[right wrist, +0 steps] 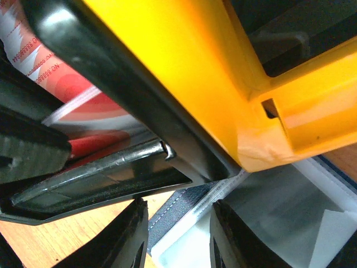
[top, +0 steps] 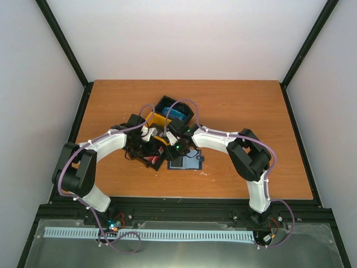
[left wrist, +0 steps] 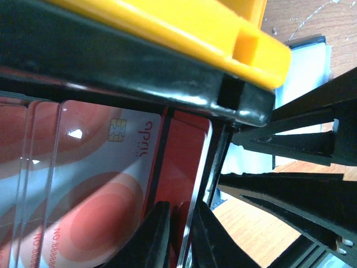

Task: Put the credit cards into the card holder
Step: Pick up the credit card from the storage box.

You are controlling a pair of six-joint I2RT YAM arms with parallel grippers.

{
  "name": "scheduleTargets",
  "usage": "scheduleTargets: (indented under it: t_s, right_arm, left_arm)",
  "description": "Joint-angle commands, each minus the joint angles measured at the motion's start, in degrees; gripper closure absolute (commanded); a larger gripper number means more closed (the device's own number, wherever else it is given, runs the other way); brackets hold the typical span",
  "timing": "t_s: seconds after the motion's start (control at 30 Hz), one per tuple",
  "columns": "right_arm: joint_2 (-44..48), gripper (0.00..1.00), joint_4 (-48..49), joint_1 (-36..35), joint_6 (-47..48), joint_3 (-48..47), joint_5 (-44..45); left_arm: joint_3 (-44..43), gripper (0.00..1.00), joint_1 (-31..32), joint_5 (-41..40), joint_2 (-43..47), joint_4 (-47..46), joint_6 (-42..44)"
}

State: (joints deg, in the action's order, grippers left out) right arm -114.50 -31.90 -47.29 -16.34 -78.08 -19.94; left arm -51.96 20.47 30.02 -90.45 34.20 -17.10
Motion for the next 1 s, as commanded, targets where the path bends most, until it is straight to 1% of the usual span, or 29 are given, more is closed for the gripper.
scheduleTargets:
  t_s: [0.0, 0.1, 0.33, 0.5, 0.7, 0.83, 0.87, 0.97]
  right_arm:
    - [-0.15, 0.68, 2.20, -0.61, -0.40, -0.29, 0.56]
    - [0.02, 0.68, 2.26, -0.61, -0.54, -0.24, 0.77]
    - [0.71, 0.68, 2.53, -0.61, -0.62, 0.34, 1.13]
    - [0.94, 0.69, 2.72, -0.57, -0.64, 0.57, 1.14]
    - [1.02, 0.69, 2.81, -0.66, -0.72, 0.74, 1.03]
    - [1.03, 0.69, 2.74, -0.57, -0.76, 0.90, 0.96]
    - [1.11, 0.69, 2.80, -0.61, -0.80, 0.90, 1.04]
    - [1.25, 0.69, 2.75, -0.59, -0.78, 1.10, 1.21]
  left_arm:
    - [-2.28, 0.89, 0.36, -2.96, 1.56, 2.63, -0.43]
    - [-3.72, 0.93, 0.36, -3.74, 2.11, 3.91, -0.11]
    - [-5.79, 0.93, 0.36, -4.07, 2.72, 6.43, 0.91]
    - [-5.21, 0.83, 0.36, -3.36, 2.62, 6.14, 1.16]
    - [-3.26, 0.81, 0.36, -1.75, 2.19, 4.15, 0.43]
    - [-2.22, 0.76, 0.36, -2.55, 1.46, 2.99, -0.07]
    - [-2.19, 0.77, 0.36, -2.32, 1.22, 2.84, -0.16]
    - [-2.31, 0.85, 0.36, -1.18, 1.39, 2.31, -0.34]
